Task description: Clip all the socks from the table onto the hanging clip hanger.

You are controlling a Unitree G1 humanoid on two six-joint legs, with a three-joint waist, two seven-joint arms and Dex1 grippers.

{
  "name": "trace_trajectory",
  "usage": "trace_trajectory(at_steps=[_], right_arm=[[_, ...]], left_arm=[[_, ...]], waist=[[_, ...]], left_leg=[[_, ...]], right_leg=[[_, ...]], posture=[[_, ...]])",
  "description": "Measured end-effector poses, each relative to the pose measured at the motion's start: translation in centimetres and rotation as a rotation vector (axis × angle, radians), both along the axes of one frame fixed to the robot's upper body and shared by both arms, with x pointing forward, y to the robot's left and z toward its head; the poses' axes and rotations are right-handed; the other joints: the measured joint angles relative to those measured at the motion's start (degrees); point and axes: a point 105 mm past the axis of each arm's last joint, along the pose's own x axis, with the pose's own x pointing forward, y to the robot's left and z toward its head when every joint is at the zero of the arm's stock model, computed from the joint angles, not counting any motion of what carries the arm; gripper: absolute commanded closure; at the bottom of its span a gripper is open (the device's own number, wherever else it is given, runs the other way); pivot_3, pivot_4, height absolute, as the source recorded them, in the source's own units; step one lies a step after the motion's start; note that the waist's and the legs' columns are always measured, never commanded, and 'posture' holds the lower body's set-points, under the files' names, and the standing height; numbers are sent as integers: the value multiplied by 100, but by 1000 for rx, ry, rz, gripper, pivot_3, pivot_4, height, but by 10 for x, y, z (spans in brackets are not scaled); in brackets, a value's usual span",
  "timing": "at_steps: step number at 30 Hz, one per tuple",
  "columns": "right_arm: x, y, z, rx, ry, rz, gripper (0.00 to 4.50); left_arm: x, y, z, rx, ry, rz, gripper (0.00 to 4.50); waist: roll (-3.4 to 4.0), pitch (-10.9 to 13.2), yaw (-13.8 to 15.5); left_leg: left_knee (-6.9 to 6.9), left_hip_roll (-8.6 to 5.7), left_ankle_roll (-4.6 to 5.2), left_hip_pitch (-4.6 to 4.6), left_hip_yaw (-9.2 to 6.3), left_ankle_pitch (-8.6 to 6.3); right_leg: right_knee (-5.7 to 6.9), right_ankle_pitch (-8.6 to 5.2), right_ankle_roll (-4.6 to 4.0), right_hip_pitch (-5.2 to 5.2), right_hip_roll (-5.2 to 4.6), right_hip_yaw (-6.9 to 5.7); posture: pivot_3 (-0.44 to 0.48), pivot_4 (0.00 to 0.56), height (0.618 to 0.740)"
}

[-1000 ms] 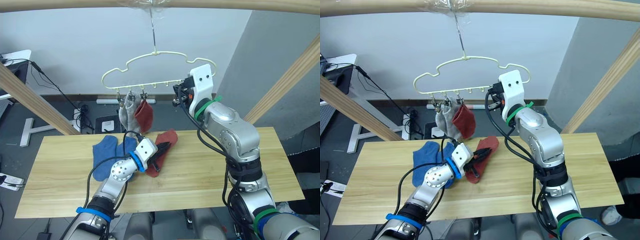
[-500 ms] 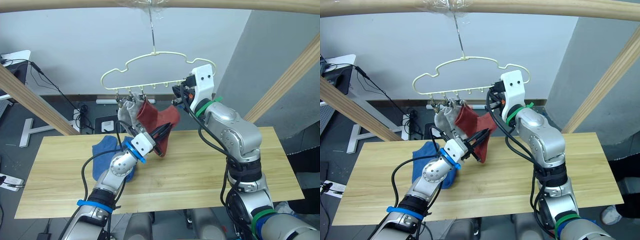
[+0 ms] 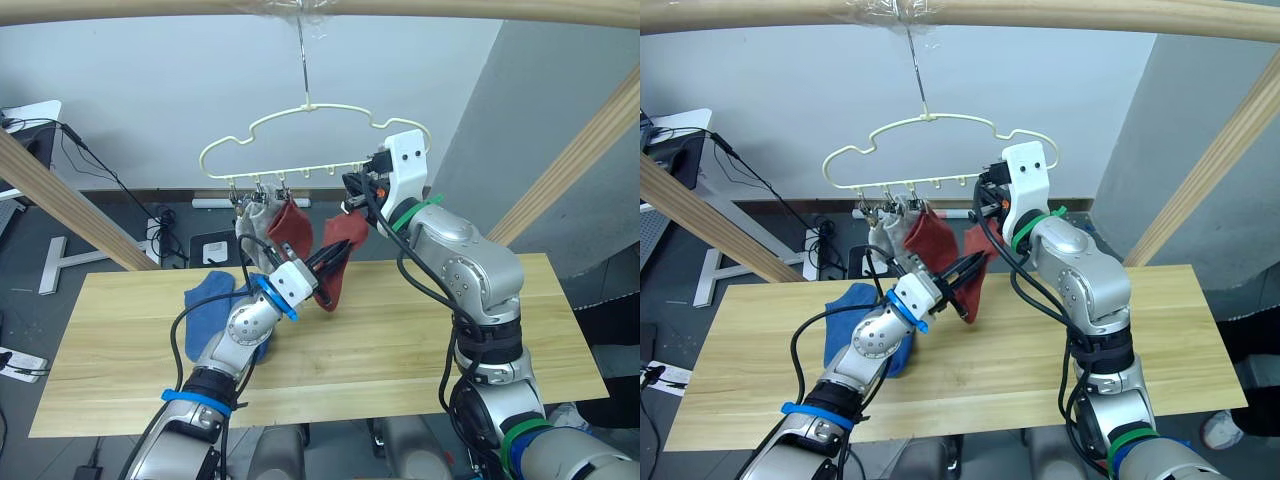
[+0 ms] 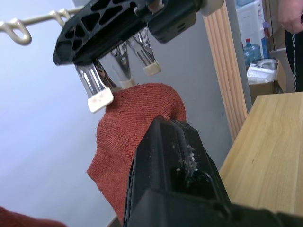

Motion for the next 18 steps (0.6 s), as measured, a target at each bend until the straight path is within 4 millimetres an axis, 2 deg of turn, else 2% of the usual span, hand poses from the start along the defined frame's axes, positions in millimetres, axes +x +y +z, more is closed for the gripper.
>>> trace_trajectory(at_steps=[12, 15, 18], right_arm=[[-1, 1, -2, 7, 24, 10, 4500], [0, 0, -2, 19, 26, 1, 3719], [0, 0, -2, 19, 30, -2, 2641]], left_arm=[[6, -1, 9, -28, -41, 28, 4487], [6, 0, 9, -35, -42, 33, 4500], [6, -1, 10, -33, -47, 28, 4500]], waist=[[0, 0, 1], [0, 0, 1], [0, 0, 1]], left_leg=[[0, 0, 0, 0, 0, 0], [0, 0, 0, -1, -1, 0], [0, 0, 0, 0, 0, 0]], right_leg=[[0, 0, 0, 0, 0, -1], [0, 0, 0, 0, 0, -1], [0, 0, 0, 0, 0, -1]], posture=[[-64, 249, 720], [-64, 247, 720], [-64, 247, 720]])
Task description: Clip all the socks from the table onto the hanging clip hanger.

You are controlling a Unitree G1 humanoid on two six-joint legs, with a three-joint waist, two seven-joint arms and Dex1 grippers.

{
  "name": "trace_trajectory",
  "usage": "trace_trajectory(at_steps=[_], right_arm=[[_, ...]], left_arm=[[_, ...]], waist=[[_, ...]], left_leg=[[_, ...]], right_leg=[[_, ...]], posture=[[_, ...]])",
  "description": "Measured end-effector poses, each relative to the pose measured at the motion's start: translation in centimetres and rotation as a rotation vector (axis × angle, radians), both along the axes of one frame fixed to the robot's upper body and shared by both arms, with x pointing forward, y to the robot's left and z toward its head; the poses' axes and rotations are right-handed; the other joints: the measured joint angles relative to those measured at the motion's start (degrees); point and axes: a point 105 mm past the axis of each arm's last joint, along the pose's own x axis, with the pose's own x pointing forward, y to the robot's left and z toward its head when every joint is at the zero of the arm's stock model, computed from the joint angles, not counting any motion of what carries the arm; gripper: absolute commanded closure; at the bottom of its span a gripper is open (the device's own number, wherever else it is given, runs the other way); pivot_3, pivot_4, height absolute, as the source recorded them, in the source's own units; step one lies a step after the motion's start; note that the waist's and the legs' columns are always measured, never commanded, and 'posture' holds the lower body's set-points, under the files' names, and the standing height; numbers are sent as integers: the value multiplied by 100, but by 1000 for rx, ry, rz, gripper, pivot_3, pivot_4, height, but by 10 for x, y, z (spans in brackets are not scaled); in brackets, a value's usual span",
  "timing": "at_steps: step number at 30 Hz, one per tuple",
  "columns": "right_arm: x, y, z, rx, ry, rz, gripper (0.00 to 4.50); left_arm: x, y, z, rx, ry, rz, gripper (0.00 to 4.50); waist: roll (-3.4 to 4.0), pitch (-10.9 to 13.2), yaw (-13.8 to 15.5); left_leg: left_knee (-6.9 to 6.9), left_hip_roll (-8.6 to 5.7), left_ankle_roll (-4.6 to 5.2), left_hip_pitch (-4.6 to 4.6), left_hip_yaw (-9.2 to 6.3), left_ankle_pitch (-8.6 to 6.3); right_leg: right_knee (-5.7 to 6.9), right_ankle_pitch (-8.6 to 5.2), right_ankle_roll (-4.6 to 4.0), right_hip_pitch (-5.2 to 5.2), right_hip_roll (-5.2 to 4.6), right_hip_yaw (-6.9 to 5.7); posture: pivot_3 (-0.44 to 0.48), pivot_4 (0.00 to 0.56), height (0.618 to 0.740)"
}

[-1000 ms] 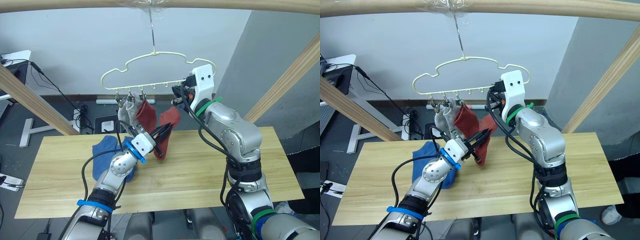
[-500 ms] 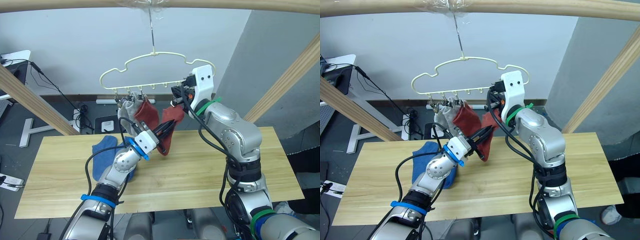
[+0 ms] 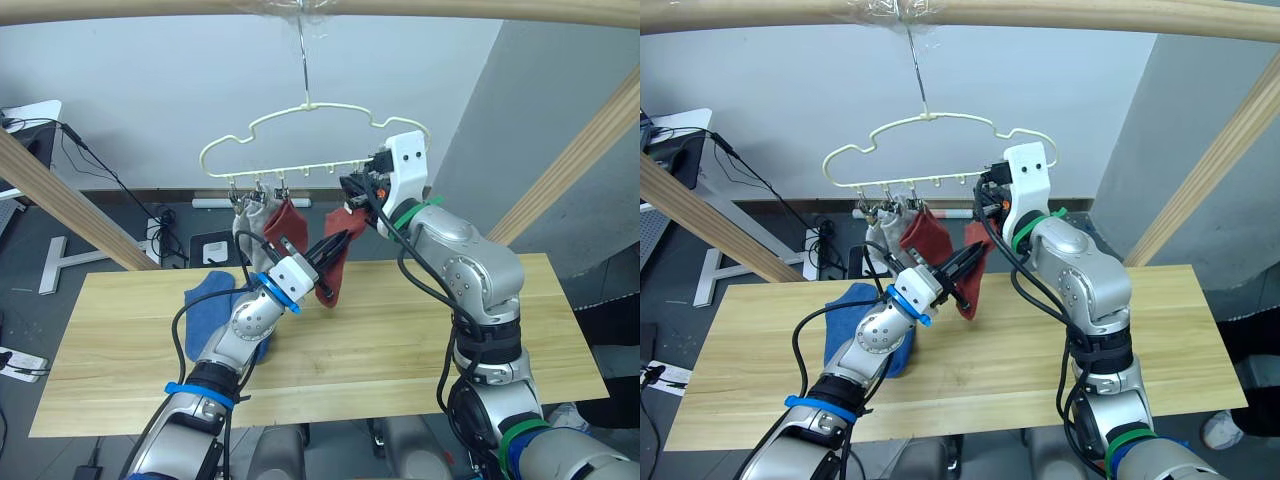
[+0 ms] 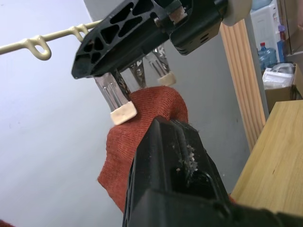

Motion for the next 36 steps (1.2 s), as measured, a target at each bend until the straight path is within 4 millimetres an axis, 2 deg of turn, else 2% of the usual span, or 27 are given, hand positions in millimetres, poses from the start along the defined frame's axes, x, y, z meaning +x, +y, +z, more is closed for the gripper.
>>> trace_trajectory(at_steps=[2, 5, 9, 12, 16, 19, 21, 24, 30, 33, 36], right_arm=[[0, -1, -1, -3, 4, -4, 2641], [0, -1, -2, -9, 11, -8, 2585], [-3, -5, 4, -17, -19, -11, 2585], [-11, -13, 3, -45, -33, -5, 2585], [-21, -27, 4, -100, -60, -1, 2585], [-28, -40, 2, -159, -86, -1, 2585], [-33, -46, -1, -188, -97, -6, 2585], [-36, -53, -4, -212, -107, -33, 2585], [-31, -56, -3, -214, -136, -95, 2585], [-25, -53, -7, -213, -133, -109, 2585], [-16, -53, -7, -219, -134, -134, 2585]], left_arm=[[-1, -2, 0, 18, -2, -15, 4500], [-5, -6, -7, 66, 29, -62, 3887], [-6, -6, -14, 74, 70, -73, 2829], [-5, -3, -14, 63, 91, -63, 2829], [-5, 12, -23, 86, 188, -55, 2829], [-14, 27, -36, 128, 325, -99, 2829], [-19, 36, -37, 126, 429, -134, 2829], [-20, 47, -17, 100, 506, -180, 2829], [-27, 55, 15, 69, 653, -283, 2829], [-28, 61, 39, 80, 663, -298, 2829], [-31, 58, 50, 89, 673, -323, 2829]], waist=[[0, 0, 0], [0, 0, 0], [0, 0, 0], [0, 0, 3], [0, 0, -3], [1, 0, -15], [0, 0, -10], [1, 0, -4], [0, 1, -7], [0, 1, -5], [0, 1, 2]], left_leg=[[0, 0, 0, 0, 0, 0], [0, 0, 0, 0, 1, 0], [0, 0, 0, -1, 0, 0], [0, 0, 0, -4, -4, 0], [0, 0, 0, -5, -4, 0], [-3, 3, 0, -5, -6, 0], [-2, 3, 0, -7, -11, 0], [-1, 1, 1, -7, -16, 2], [0, 1, 1, -7, -19, 2], [-2, 1, 1, -6, -17, 2], [-1, -4, 1, -7, -13, 2]], right_leg=[[0, 0, 0, 0, 0, 0], [-1, 0, 0, -1, 0, 1], [-2, 0, 0, -1, 0, 0], [-3, 0, 0, 0, 0, -1], [-3, 0, 0, -1, 0, -1], [-4, -1, 0, -1, 2, -1], [-4, -1, 0, -1, 2, 1], [-1, -1, 0, 2, 2, 0], [-2, -1, 0, 2, 6, -1], [-3, -1, 0, 2, 8, -2], [-6, -1, 1, 2, 7, -1]], posture=[[-66, 244, 720], [-68, 243, 720], [-65, 241, 720], [-62, 242, 720], [-63, 248, 720], [-61, 249, 720], [-56, 251, 720], [-49, 252, 720], [-35, 252, 720], [-24, 252, 720], [-24, 252, 720]])
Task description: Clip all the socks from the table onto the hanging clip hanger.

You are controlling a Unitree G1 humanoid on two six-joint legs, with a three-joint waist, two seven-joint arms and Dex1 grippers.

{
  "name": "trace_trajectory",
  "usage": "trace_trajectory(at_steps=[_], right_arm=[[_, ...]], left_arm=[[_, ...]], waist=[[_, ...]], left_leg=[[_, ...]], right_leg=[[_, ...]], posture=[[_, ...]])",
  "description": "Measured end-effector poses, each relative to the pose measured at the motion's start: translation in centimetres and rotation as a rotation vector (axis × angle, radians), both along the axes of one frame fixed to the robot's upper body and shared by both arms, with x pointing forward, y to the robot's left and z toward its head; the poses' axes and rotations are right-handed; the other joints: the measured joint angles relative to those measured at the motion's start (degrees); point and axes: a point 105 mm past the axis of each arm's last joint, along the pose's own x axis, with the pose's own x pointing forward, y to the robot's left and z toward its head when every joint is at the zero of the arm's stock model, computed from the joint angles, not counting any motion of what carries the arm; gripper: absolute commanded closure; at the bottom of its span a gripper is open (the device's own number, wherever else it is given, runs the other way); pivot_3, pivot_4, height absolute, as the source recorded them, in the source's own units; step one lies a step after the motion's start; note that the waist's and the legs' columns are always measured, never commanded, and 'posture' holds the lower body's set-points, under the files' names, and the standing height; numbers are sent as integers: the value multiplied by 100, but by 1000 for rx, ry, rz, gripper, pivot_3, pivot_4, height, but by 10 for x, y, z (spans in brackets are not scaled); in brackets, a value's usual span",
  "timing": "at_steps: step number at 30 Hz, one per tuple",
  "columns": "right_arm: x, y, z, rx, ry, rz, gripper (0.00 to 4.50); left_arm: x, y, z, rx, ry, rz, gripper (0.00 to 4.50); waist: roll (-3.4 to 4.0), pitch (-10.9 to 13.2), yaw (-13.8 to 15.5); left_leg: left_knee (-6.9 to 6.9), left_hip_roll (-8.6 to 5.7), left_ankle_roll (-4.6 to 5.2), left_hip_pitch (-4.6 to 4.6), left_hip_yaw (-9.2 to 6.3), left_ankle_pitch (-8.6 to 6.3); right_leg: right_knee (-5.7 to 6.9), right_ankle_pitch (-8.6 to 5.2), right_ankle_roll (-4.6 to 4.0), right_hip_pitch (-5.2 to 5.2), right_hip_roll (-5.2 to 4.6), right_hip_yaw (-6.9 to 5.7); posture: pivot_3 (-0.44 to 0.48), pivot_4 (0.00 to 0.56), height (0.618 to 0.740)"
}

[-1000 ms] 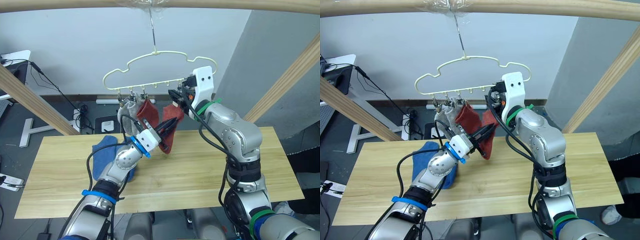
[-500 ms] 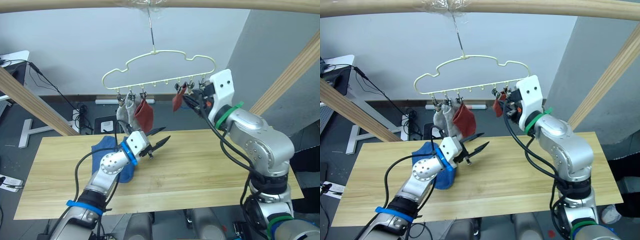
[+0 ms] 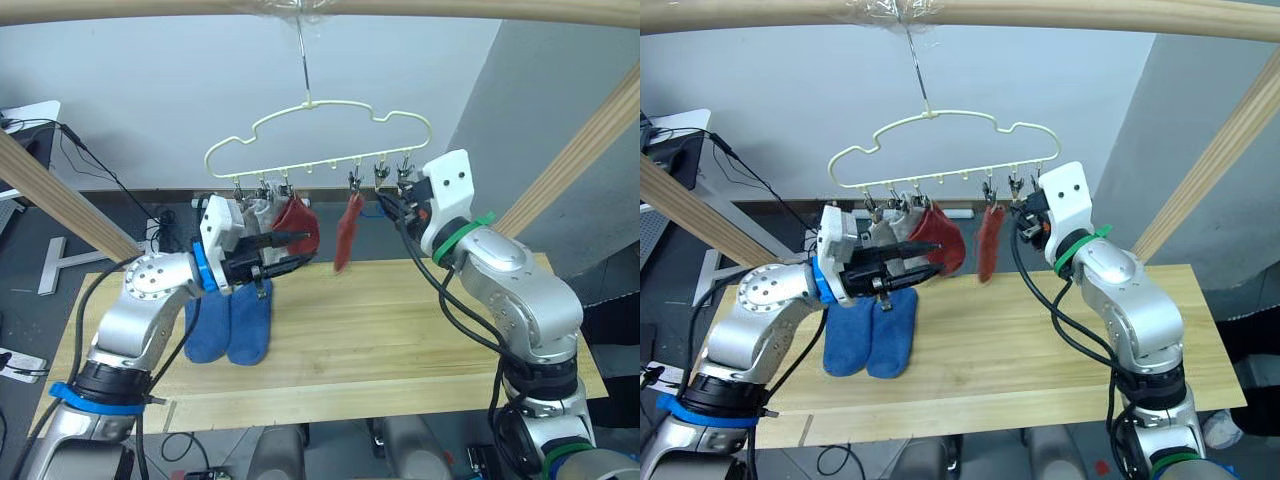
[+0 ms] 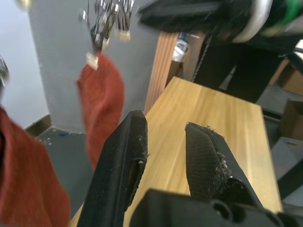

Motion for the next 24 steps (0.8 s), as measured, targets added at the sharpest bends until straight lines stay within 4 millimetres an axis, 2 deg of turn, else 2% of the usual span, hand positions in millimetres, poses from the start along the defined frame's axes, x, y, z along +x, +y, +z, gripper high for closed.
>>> trace_trajectory(at_steps=[9, 14, 24], right_arm=[[17, 5, -1, 20, -19, -36, 2585], [23, 12, -6, 24, -9, -30, 2585], [32, 19, -4, 38, -20, -45, 2585]], left_arm=[[-2, -9, 21, -35, 22, -33, 2829], [-1, -10, 23, -51, 28, -31, 2829], [-1, -14, 24, -59, 18, -43, 2829]], waist=[[0, 0, 16], [0, 0, 18], [0, 0, 49]], left_leg=[[0, 2, 0, -1, -2, 0], [0, 3, -1, -1, -1, 0], [0, 3, -1, -1, 0, 1]], right_leg=[[0, 0, 0, -1, 0, 1], [1, 0, -1, -2, 0, 1], [0, 0, -1, -3, 0, 2]], posture=[[5, 249, 720], [4, 250, 720], [2, 250, 720]])
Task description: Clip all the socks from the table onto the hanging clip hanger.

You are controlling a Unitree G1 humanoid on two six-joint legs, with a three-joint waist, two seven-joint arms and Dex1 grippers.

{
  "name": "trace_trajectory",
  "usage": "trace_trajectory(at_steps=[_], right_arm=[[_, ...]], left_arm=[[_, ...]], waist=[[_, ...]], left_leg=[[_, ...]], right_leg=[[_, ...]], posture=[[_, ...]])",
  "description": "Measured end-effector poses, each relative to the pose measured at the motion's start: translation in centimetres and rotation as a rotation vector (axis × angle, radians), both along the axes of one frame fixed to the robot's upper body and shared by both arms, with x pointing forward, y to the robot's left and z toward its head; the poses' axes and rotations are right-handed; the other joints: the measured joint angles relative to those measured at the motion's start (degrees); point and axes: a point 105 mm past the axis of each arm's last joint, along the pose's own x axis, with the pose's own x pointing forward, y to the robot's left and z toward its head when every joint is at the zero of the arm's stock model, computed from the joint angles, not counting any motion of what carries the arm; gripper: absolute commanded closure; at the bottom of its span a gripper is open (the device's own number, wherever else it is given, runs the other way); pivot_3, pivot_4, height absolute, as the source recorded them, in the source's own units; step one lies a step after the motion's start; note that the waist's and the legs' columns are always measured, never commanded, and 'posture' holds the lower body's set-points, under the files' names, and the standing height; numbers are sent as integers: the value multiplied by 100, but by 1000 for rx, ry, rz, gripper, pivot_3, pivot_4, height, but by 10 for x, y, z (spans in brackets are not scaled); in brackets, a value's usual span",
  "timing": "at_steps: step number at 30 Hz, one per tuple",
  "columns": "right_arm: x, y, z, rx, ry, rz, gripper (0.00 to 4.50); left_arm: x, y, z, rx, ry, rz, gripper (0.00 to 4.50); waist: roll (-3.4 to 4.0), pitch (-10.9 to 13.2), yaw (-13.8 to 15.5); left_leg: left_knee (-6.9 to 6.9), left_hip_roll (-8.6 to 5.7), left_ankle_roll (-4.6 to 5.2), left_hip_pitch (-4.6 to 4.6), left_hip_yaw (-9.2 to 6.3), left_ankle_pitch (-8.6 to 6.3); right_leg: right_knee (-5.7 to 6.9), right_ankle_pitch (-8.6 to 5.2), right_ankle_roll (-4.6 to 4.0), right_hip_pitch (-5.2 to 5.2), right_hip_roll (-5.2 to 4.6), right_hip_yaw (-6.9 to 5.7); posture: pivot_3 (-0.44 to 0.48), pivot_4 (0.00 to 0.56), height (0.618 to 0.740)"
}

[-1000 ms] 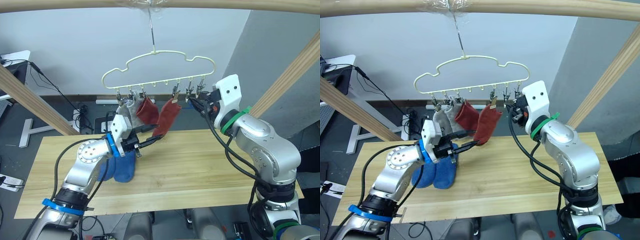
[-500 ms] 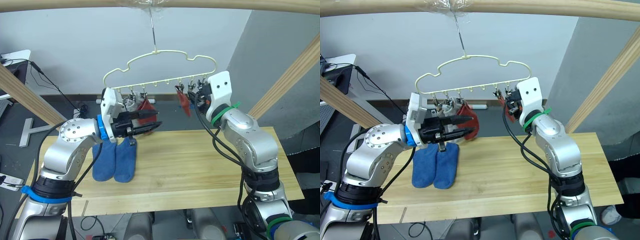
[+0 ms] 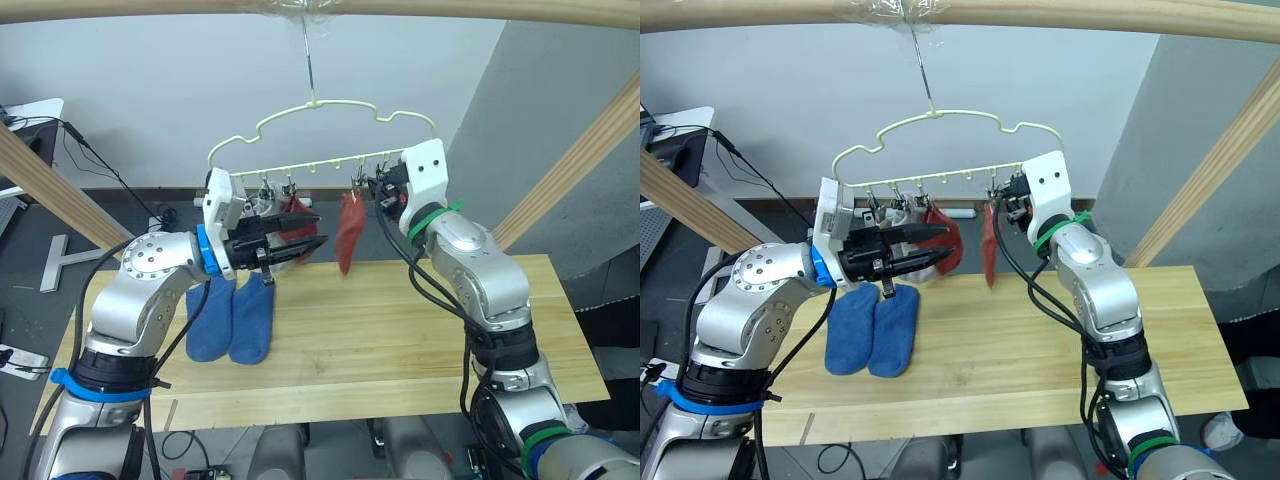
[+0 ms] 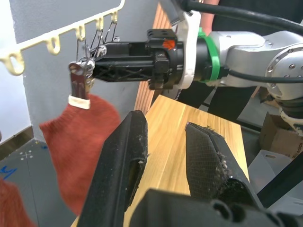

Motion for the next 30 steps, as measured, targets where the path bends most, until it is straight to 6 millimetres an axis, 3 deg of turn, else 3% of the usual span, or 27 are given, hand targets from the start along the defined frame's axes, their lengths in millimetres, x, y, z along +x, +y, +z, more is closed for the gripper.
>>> trace_trajectory(at_steps=[18, 30], right_arm=[[4, 19, 6, 51, -4, 37, 2585], [-2, -2, 6, -5, -36, -64, 2585]], left_arm=[[0, -8, 4, -13, -13, -5, 2829], [-2, -11, 4, -11, -5, -5, 2829]], waist=[[0, 0, 51], [0, 0, 110]], left_leg=[[0, 0, -5, 1, 0, 3], [0, 0, -9, -1, -1, 5]], right_leg=[[2, 0, 0, -1, 0, -1], [1, 0, 0, -1, 0, -1]], posture=[[2, 240, 720], [-5, 237, 720]])
